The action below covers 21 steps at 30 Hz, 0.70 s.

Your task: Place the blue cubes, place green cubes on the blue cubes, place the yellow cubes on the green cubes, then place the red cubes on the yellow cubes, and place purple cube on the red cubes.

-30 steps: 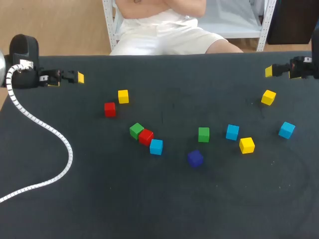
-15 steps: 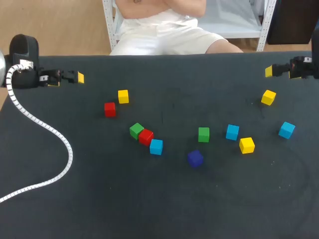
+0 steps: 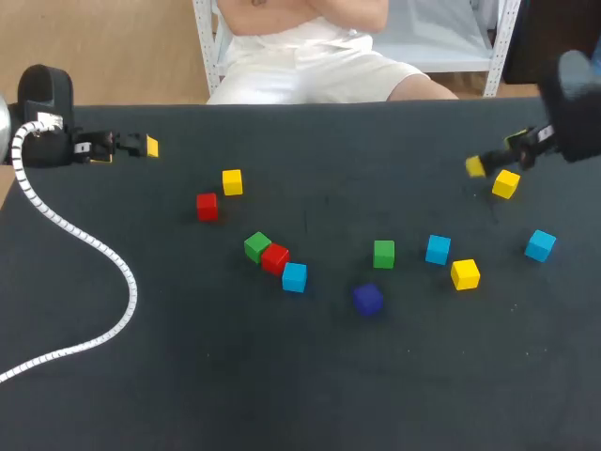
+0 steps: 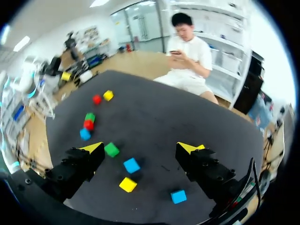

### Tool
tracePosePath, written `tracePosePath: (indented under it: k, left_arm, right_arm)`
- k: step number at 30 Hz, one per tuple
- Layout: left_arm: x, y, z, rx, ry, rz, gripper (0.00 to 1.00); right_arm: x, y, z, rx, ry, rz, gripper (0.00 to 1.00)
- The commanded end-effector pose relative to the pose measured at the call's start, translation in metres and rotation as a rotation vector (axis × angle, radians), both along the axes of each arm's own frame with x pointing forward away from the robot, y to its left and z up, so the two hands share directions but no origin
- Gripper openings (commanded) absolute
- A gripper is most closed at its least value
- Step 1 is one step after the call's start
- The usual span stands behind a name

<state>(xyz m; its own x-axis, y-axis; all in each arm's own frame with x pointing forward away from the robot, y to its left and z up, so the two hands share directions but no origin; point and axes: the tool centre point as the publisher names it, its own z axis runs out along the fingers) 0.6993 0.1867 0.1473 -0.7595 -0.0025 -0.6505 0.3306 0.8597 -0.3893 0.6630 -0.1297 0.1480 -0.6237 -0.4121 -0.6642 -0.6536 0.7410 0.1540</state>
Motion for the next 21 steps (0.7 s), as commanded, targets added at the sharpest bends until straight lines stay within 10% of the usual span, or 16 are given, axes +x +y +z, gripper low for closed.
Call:
tracePosePath:
  k: [1, 21]
  left_arm:
    - [0.000, -0.001, 0.002, 0.008, 0.007, 0.005, 1.00]
    - [0.000, -0.001, 0.002, 0.008, 0.007, 0.005, 1.00]
  right_arm:
    - [-0.010, 0.010, -0.009, -0.148, 0.021, 0.207, 1.00]
    - [-0.041, 0.022, -0.043, -0.209, 0.207, 0.408, 1.00]
